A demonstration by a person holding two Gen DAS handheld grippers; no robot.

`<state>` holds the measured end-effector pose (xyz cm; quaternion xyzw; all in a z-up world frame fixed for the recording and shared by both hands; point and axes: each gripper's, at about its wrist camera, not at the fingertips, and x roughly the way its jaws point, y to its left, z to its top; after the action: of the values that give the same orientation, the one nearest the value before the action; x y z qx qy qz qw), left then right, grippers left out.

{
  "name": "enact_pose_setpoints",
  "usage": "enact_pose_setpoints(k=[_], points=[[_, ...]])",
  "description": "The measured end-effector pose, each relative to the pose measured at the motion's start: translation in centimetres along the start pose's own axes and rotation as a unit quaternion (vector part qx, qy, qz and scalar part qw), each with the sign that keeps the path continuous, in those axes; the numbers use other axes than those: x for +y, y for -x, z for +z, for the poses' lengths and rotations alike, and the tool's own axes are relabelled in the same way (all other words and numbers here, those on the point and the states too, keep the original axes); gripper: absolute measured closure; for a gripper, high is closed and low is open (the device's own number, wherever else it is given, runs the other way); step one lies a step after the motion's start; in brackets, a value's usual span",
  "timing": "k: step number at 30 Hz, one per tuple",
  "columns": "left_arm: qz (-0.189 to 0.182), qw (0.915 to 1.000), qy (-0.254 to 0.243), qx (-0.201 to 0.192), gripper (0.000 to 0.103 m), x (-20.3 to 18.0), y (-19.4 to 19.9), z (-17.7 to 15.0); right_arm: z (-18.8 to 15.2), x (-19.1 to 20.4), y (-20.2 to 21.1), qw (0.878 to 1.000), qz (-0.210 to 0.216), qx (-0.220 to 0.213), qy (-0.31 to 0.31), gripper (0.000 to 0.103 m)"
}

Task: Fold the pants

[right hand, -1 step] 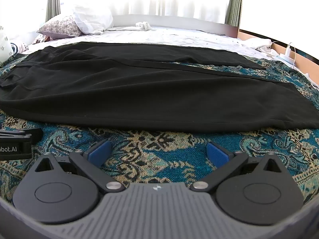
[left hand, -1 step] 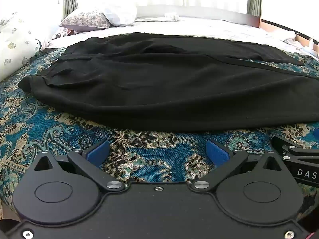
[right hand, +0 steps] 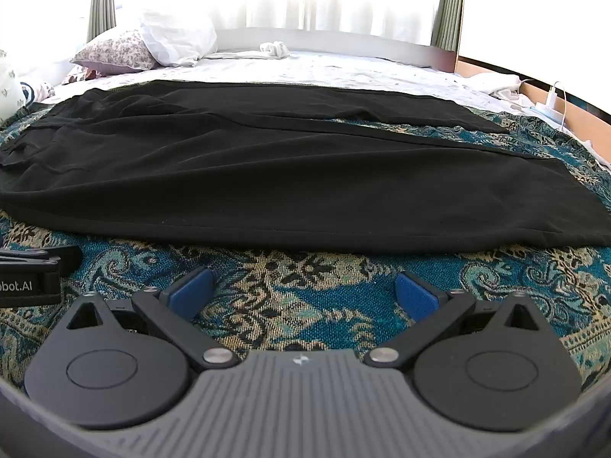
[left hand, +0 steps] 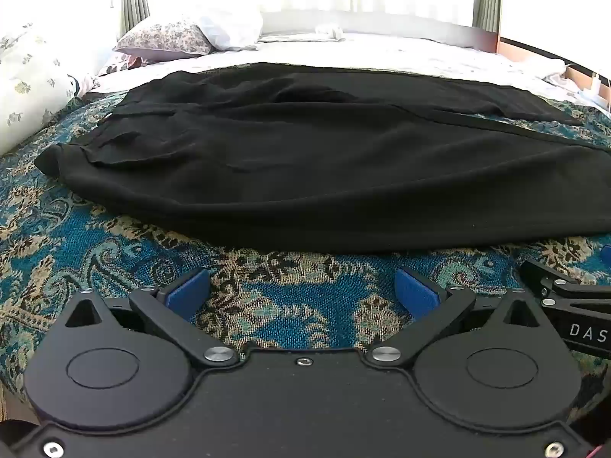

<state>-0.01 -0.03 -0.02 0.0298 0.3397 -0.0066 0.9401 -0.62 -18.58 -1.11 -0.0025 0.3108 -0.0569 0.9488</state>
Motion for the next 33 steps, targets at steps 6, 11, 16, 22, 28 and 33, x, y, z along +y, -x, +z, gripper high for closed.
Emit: enact_pose_setpoints(k=[6, 11, 16, 22, 28, 33], points=[[-0.002, 1.0, 0.003, -0.002, 0.0, 0.02, 0.01, 0.0, -0.05, -0.05, 0.06, 1.0, 0.0, -0.001, -0.001, 0.0], [-0.002, 1.0, 0.003, -0.002, 0.0, 0.01, 0.02, 0.01, -0.04, -0.03, 0.09, 1.0, 0.0, -0.001, 0.0, 0.0], [-0.002, 1.0, 0.003, -0.003, 0.0, 0.01, 0.02, 0.0, -0.04, -0.03, 0.12, 1.0, 0.0, -0.001, 0.0, 0.0], [-0.002, 1.0, 0.003, -0.003, 0.0, 0.01, 0.02, 0.01, -0.06, -0.04, 0.17, 1.0, 0.0, -0.001, 0.0, 0.0], [-0.002, 1.0, 0.003, -0.003, 0.0, -0.01, 0.02, 0.02, -0.08, -0.04, 0.21, 1.0, 0.0, -0.002, -0.001, 0.0], [-0.002, 1.0, 0.003, -0.002, 0.0, 0.0, 0.0, 0.06, -0.07, -0.11, 0.27, 1.0, 0.0, 0.002, -0.002, 0.0]])
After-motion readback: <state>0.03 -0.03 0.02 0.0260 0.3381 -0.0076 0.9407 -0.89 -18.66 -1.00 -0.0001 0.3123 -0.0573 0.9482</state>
